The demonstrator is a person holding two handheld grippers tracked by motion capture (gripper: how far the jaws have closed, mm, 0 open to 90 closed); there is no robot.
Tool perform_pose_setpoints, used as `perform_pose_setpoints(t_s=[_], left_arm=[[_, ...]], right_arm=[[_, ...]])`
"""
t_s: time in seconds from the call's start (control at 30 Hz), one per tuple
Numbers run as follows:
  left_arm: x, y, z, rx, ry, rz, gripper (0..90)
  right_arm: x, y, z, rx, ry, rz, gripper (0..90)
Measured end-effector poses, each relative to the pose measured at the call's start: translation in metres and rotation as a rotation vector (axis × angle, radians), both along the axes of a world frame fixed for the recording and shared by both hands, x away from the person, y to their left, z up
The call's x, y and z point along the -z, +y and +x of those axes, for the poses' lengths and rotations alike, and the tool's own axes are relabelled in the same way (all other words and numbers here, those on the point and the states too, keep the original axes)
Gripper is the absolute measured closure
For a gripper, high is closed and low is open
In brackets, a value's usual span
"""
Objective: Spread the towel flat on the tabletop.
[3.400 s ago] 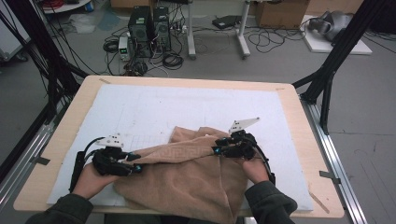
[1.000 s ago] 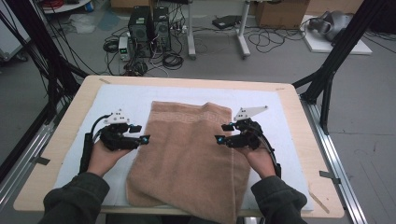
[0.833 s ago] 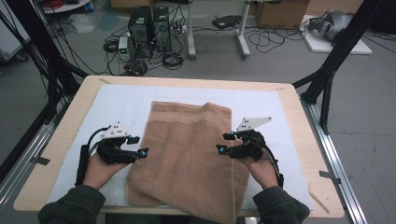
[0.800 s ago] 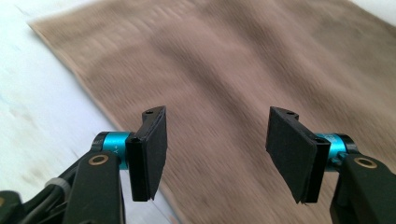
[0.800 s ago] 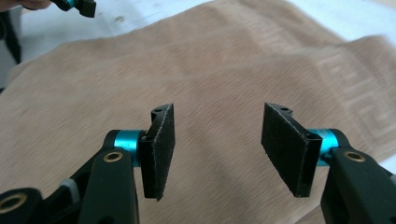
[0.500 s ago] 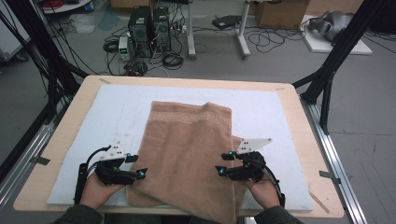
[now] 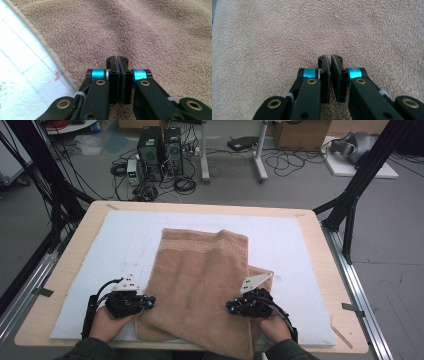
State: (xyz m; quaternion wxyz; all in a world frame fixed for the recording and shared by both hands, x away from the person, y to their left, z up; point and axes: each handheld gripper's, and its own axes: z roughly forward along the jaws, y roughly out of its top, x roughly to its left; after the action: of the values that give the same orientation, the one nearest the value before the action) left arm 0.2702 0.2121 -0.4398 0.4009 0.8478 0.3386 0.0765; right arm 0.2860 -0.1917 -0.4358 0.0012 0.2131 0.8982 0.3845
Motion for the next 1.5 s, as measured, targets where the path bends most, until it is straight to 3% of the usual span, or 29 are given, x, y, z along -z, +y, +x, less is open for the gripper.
perform_pose_setpoints(t_s=[0.07, 0.17, 0.3, 0.43, 0.53, 0.6, 0.7, 0.77, 0.8, 0.93, 1.0, 1.07, 1.1, 1.23, 1.3, 1.33, 1.5], left_arm=[[-0.003, 0.001, 0.000, -0.016, -0.020, -0.013, 88.7], [-0.011, 0.003, 0.008, -0.044, -0.038, -0.039, 89.7], [-0.029, -0.002, 0.032, -0.080, -0.075, -0.041, 89.6], [-0.041, -0.012, 0.058, -0.112, -0.112, -0.029, 89.6], [-0.039, -0.019, 0.081, -0.155, -0.114, -0.019, 89.6], [-0.030, -0.021, 0.091, -0.176, -0.082, -0.031, 89.5], [-0.019, -0.022, 0.099, -0.178, -0.053, 0.011, 86.6], [-0.022, -0.019, 0.095, -0.164, -0.068, 0.005, 79.0], [-0.025, -0.017, 0.092, -0.155, -0.080, 0.000, 75.2], [-0.038, -0.008, 0.077, -0.135, -0.097, -0.049, 66.4], [-0.041, -0.005, 0.065, -0.110, -0.098, -0.049, 65.7], [-0.043, -0.004, 0.052, -0.095, -0.099, -0.048, 58.9], [-0.043, -0.004, 0.043, -0.078, -0.089, -0.069, 56.4], [-0.036, -0.009, 0.011, -0.050, -0.098, -0.086, 41.4], [-0.028, -0.011, -0.001, -0.034, -0.096, -0.060, 41.2], [-0.023, -0.011, -0.006, -0.031, -0.084, -0.070, 40.3], [-0.004, -0.015, -0.023, 0.033, -0.041, -0.027, 42.5]], right_arm=[[-0.008, 0.001, 0.001, -0.007, -0.019, 0.006, 86.6], [-0.024, -0.003, 0.004, 0.008, -0.054, 0.052, 86.5], [-0.038, -0.011, 0.021, 0.052, -0.088, 0.076, 86.5], [-0.049, -0.017, 0.047, 0.130, -0.127, 0.080, 86.5], [-0.042, -0.027, 0.073, 0.207, -0.093, 0.077, 86.5], [-0.029, -0.032, 0.088, 0.247, -0.037, 0.064, 86.4], [-0.012, -0.029, 0.098, 0.270, 0.013, 0.006, 81.9], [-0.009, -0.026, 0.099, 0.274, 0.006, -0.010, 74.8], [-0.013, -0.026, 0.097, 0.279, -0.023, -0.006, 71.3], [-0.031, -0.032, 0.083, 0.269, -0.089, 0.037, 63.5], [-0.041, -0.037, 0.072, 0.254, -0.124, 0.059, 63.3], [-0.048, -0.041, 0.061, 0.238, -0.154, 0.064, 63.1], [-0.051, -0.042, 0.054, 0.224, -0.161, 0.069, 63.0], [-0.053, -0.040, 0.024, 0.135, -0.167, 0.078, 61.3], [-0.049, -0.037, 0.009, 0.088, -0.168, 0.078, 61.3], [-0.046, -0.035, 0.001, 0.072, -0.173, 0.071, 61.3], [-0.021, -0.031, -0.022, 0.012, -0.095, 0.027, 58.5]])
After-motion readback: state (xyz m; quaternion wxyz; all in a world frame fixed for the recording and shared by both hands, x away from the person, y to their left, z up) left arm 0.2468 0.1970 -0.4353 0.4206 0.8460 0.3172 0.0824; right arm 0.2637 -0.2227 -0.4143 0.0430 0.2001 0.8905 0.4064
